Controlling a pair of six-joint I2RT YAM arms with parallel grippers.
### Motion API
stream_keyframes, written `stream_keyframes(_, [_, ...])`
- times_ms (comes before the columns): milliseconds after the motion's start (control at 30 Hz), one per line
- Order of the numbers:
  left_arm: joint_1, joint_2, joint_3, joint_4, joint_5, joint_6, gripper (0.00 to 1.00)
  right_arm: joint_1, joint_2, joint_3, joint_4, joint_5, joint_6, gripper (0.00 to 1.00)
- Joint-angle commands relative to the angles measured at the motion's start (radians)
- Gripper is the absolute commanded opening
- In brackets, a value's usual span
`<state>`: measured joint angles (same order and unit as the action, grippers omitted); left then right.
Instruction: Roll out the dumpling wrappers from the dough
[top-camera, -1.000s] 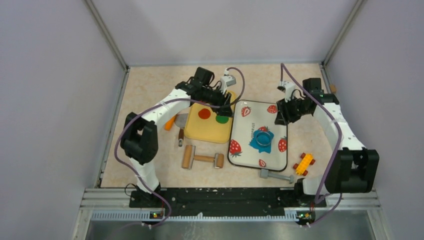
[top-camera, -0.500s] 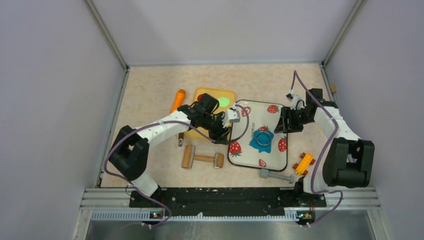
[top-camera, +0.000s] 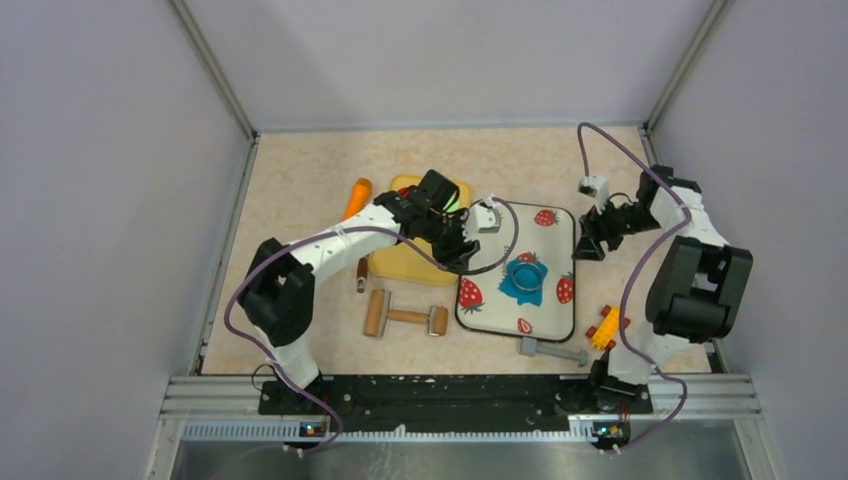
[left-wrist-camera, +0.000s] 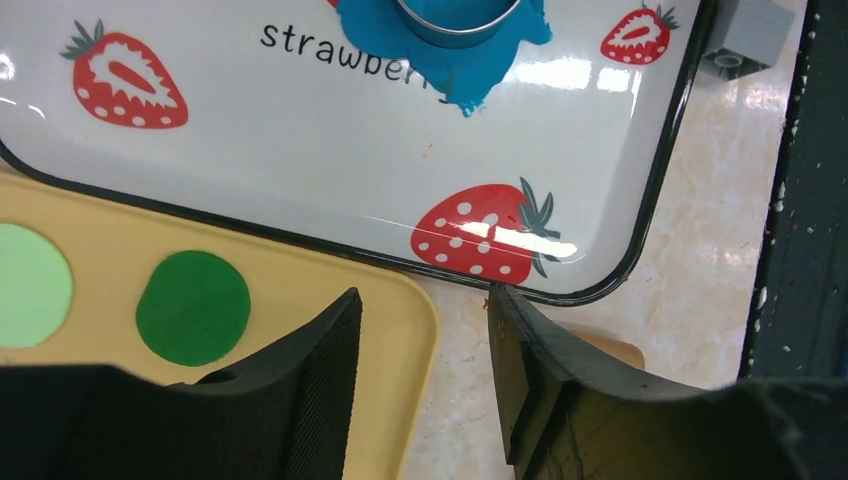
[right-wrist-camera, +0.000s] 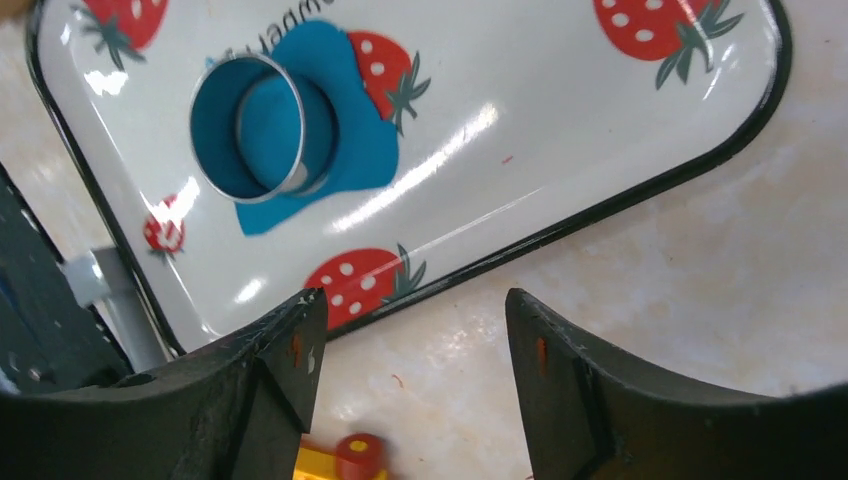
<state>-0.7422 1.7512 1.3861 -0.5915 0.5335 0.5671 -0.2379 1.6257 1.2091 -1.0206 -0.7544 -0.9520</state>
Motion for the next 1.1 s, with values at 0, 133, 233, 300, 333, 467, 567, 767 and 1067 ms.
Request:
stream_keyframes(0, [0.000,0.070,0.066,0.013,-0.083,-0.253,0.53,-0.021,0.086,0.049,-0.137,-0.062,-0.486,0.71])
stream_keyframes(133, [0.000,0.118,0.080,0.063,-0.129,-0.502,0.54,-0.021,0.018,-0.008,0.032,-0.118,-0.396,0.77])
stream_keyframes(233, [0.000,0.124,0.050,0.107,-0.212,-0.626,0.52,-0.021,-0.104,-0.115,0.257,-0.116,-0.211,0.77])
stream_keyframes(300, [0.000,0.150,0.069,0.099,-0.259,-0.682,0.50,-0.021,-0.166,-0.156,0.351,-0.114,-0.110,0.77])
stream_keyframes(333, [0.000,0.156,0.071,0.108,-0.281,-0.705,0.50,-0.021,-0.187,-0.166,0.371,-0.112,-0.078,0.77])
stream_keyframes(467, [0.000,0.200,0.088,0.145,-0.278,-0.736,0.48,-0.021,-0.217,-0.161,0.355,-0.109,0.017,0.75])
stream_keyframes(567, [0.000,0.258,0.129,0.143,-0.309,-0.742,0.46,-0.021,-0.218,-0.147,0.303,-0.101,0.047,0.73])
stream_keyframes(767, [0.002,0.337,0.180,0.110,-0.365,-0.711,0.32,-0.021,-0.251,-0.164,0.174,-0.090,-0.093,0.70])
stream_keyframes(1067, [0.024,0.399,0.253,0.000,-0.379,-0.494,0.01,-0.003,-0.106,-0.141,-0.084,-0.065,-0.580,0.74])
